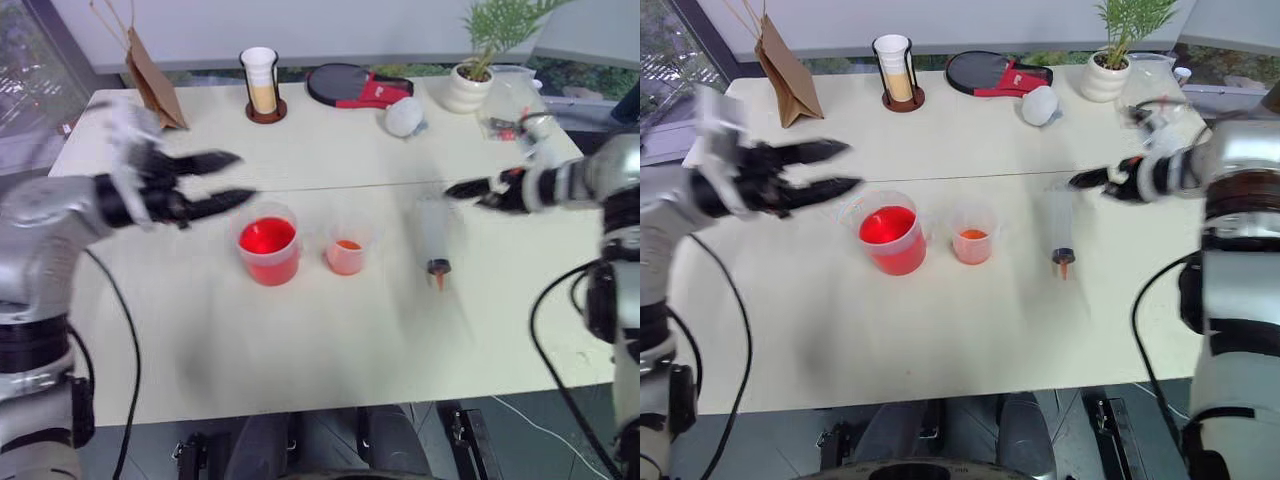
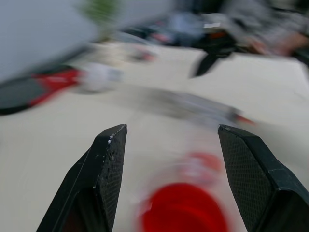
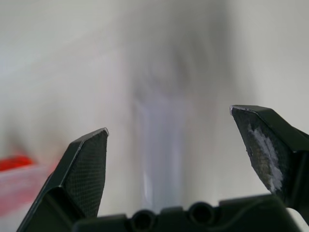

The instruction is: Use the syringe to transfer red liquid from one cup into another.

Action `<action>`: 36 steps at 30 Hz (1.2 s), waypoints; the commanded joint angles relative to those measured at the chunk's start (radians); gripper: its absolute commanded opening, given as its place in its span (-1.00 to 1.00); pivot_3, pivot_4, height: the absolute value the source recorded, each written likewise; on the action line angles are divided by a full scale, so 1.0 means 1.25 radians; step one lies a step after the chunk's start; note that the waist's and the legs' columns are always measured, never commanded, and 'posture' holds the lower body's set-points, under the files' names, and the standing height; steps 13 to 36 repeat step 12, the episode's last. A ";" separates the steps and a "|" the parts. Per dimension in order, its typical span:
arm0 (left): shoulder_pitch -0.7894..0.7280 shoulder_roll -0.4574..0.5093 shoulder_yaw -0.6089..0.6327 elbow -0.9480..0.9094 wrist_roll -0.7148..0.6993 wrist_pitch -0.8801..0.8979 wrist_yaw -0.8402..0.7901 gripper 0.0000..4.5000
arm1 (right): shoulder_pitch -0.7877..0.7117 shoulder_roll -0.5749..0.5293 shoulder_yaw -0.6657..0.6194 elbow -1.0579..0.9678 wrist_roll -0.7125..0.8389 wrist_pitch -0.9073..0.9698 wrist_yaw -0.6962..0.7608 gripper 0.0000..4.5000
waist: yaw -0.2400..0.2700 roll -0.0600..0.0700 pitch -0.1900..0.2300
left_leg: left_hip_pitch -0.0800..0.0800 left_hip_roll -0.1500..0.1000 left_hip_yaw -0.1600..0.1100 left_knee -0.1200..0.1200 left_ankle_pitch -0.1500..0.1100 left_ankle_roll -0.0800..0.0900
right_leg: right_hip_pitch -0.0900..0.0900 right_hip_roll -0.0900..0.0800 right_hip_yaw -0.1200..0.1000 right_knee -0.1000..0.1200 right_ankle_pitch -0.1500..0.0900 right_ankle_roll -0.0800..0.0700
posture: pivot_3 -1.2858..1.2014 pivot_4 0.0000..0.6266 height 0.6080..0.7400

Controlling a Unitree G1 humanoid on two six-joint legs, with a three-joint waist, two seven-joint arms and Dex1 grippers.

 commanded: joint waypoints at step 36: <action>0.362 0.017 0.088 0.069 0.008 -0.012 0.025 0.37 | 0.676 -0.046 -0.228 -0.389 0.046 -0.428 0.132 0.97 | 0.001 -0.005 -0.003 | 0.007 0.001 0.002 0.002 -0.003 0.005 | 0.007 -0.002 0.000 -0.001 0.000 0.000 | 0.03 -0.52 1.00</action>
